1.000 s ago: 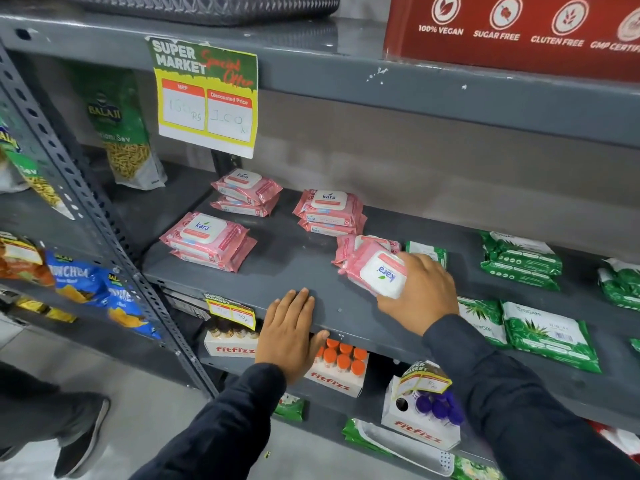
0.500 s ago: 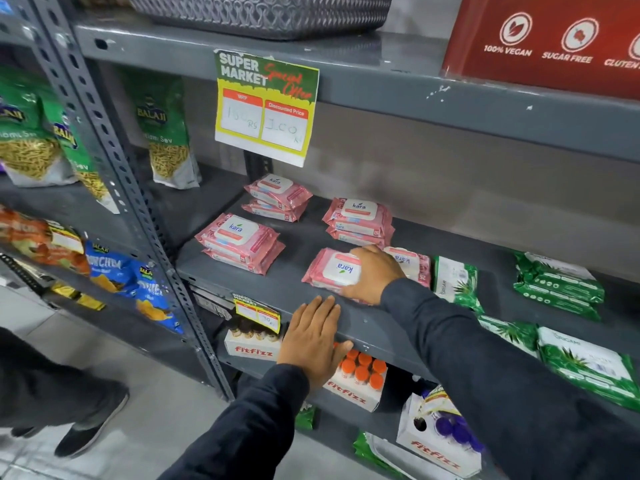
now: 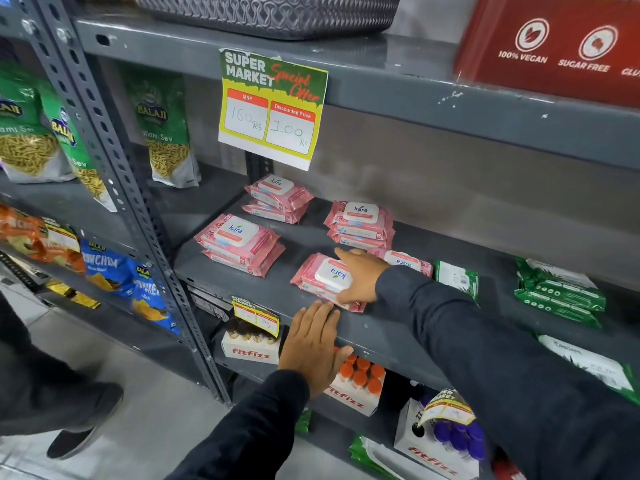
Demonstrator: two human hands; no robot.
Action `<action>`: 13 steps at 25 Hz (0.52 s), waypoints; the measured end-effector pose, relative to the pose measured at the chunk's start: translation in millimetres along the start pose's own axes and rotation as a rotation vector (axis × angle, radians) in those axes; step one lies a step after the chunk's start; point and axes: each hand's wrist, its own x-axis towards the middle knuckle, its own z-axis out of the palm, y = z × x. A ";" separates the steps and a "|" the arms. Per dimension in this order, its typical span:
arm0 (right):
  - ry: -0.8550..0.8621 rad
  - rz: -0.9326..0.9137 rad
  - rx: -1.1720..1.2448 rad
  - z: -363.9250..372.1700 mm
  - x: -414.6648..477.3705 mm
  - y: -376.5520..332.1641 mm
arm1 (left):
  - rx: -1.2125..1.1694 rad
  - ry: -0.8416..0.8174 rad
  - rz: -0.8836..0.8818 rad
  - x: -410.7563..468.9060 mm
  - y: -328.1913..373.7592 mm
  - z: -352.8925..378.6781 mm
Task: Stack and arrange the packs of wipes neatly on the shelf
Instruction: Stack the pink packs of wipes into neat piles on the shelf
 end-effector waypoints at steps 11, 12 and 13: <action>0.025 -0.662 -0.992 -32.8 9.0 -0.1 | -0.044 0.162 0.021 -10.3 -7.2 20.1; 0.038 -0.665 -1.002 -31.3 10.9 2.5 | -0.057 0.195 0.025 -10.7 -8.0 21.9; 0.043 -0.643 -1.004 -29.6 13.7 3.2 | -0.068 0.229 0.032 -10.6 -8.5 23.3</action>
